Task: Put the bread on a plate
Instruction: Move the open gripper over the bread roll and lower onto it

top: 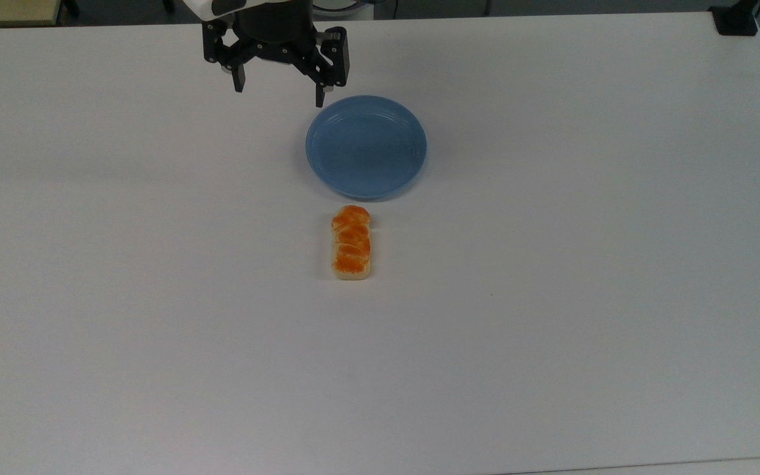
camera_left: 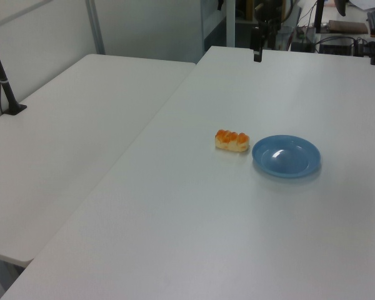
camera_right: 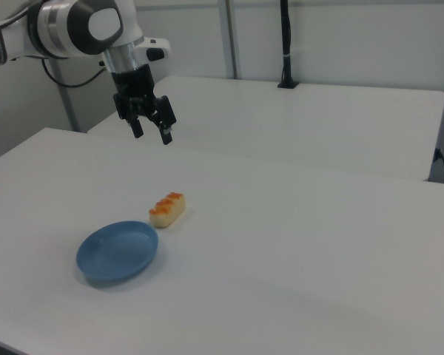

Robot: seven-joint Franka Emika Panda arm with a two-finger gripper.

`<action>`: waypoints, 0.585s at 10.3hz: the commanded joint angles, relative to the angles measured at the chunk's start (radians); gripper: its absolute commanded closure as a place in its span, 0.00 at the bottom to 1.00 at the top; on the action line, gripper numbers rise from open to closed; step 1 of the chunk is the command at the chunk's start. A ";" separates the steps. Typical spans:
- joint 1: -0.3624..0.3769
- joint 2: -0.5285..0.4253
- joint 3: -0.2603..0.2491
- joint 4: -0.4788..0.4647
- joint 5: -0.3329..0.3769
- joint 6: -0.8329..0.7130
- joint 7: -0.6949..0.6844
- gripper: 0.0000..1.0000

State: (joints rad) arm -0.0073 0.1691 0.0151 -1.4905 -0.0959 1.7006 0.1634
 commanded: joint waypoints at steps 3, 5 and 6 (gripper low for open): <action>0.015 0.013 0.003 -0.031 -0.007 0.068 0.007 0.00; 0.015 0.050 0.005 -0.030 -0.007 0.095 0.007 0.00; 0.016 0.056 0.005 -0.036 -0.007 0.117 0.007 0.00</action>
State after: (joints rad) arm -0.0038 0.2198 0.0238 -1.5033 -0.0959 1.7671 0.1634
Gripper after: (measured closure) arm 0.000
